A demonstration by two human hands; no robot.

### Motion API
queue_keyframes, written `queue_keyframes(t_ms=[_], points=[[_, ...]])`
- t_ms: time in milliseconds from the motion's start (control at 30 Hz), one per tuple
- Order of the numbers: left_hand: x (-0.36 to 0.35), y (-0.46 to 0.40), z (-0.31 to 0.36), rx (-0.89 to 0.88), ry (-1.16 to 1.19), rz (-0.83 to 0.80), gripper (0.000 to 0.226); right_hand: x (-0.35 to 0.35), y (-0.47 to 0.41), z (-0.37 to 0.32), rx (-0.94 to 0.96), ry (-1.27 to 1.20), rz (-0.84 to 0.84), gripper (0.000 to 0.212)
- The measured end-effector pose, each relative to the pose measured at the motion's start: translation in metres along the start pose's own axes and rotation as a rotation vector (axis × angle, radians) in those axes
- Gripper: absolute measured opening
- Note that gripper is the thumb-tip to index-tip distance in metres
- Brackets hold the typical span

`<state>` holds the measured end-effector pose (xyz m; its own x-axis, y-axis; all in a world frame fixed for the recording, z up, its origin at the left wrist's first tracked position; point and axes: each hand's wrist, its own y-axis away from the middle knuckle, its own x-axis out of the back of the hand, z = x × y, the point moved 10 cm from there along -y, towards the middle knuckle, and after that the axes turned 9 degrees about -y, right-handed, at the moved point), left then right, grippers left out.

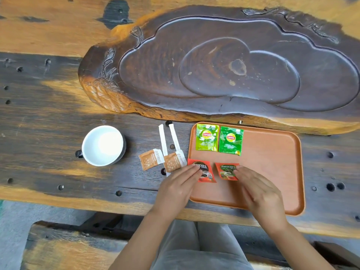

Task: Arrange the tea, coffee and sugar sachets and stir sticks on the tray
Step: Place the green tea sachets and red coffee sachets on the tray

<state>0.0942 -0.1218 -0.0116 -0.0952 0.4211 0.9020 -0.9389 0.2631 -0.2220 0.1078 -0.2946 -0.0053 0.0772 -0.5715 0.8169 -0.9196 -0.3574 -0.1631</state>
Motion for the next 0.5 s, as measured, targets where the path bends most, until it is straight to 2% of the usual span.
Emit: queue_keyframes(t_ms=[133,300,400,500], points=[[-0.024,0.0,0.002,-0.043,-0.01,-0.116,0.028,-0.009,0.015,0.007,-0.007,0.018,-0.038,0.04],[-0.039,0.007,0.0,-0.035,-0.044,-0.286,0.03,-0.026,0.026,0.015,-0.065,-0.014,-0.063,0.029],[-0.037,0.008,0.001,-0.011,-0.09,-0.327,0.035,-0.03,0.026,0.012,-0.084,-0.026,-0.07,0.027],[-0.039,0.009,0.011,-0.008,-0.109,-0.345,0.041,-0.034,0.023,0.013,-0.138,0.002,-0.105,0.035]])
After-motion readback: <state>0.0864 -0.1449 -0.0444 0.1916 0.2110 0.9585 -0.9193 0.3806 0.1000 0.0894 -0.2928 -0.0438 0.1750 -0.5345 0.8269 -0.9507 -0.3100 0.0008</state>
